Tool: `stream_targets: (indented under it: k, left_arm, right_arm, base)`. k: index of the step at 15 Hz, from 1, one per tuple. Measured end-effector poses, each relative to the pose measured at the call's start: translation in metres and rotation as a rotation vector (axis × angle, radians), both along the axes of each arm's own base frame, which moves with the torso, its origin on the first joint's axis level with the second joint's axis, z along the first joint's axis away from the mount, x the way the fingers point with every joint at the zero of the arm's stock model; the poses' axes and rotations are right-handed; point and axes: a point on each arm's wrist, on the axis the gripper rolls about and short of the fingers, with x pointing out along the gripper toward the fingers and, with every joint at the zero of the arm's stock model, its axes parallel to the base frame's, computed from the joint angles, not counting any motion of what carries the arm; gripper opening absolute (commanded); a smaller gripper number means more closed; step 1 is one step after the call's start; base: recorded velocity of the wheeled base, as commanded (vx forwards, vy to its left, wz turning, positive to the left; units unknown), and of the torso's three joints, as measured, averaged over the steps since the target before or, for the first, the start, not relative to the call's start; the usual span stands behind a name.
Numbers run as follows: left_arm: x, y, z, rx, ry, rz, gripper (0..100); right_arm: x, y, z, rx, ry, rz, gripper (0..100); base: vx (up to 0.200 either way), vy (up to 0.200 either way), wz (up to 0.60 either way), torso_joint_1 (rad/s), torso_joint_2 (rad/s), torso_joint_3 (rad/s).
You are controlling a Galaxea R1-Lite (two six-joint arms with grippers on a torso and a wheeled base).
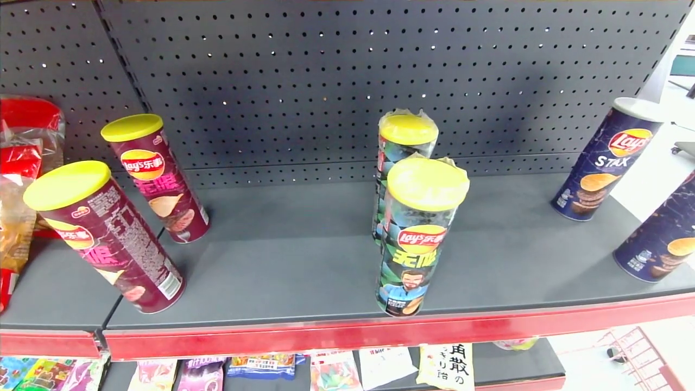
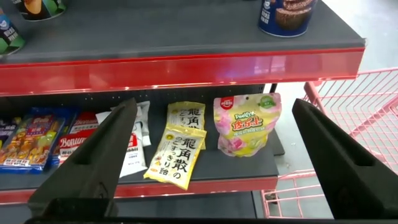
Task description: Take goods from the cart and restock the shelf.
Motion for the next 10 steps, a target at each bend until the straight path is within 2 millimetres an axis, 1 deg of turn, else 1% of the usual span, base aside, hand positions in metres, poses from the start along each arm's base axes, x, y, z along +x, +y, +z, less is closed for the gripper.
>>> stream_targets:
  k: [4,5,6,7,8,9,10]
  left_arm:
    - [0.000,-0.002,0.000,0.036,-0.006,-0.097,100]
    - [0.000,-0.002,0.003,0.018,-0.020,-0.103,100]
    - [-0.002,-0.002,0.014,-0.014,-0.061,-0.109,100]
    - [-0.004,-0.002,0.031,-0.055,-0.098,-0.120,100]
    - [-0.006,-0.002,0.054,-0.091,-0.134,-0.147,100]
    - [-0.005,-0.002,0.081,-0.118,-0.149,-0.197,100]
    - [0.001,-0.003,0.110,-0.129,-0.147,-0.267,100]
  right_arm:
    - [0.000,0.000,0.000,0.001,-0.001,0.000,100]
    - [0.000,0.000,0.000,0.001,0.000,0.000,100]
    - [0.000,0.000,0.000,0.000,0.000,0.001,100]
    - [0.000,0.000,0.000,0.000,0.000,0.001,100]
    - [0.000,0.000,0.000,0.000,0.000,0.002,100]
    - [0.000,0.000,0.000,0.000,0.000,0.003,100]
    - [0.000,0.000,0.000,0.000,0.000,0.003,100]
  base:
    - [0.000,0.000,0.00,0.000,0.00,0.000]
    - [0.000,0.000,0.00,0.000,0.00,0.000]
    - [0.000,0.000,0.00,0.000,0.00,0.000]
    - [0.000,0.000,0.00,0.000,0.00,0.000]
    - [0.000,0.000,0.00,0.000,0.00,0.000]
    - [0.000,0.000,0.00,0.000,0.00,0.000]
    - [0.000,0.000,0.00,0.000,0.00,0.000]
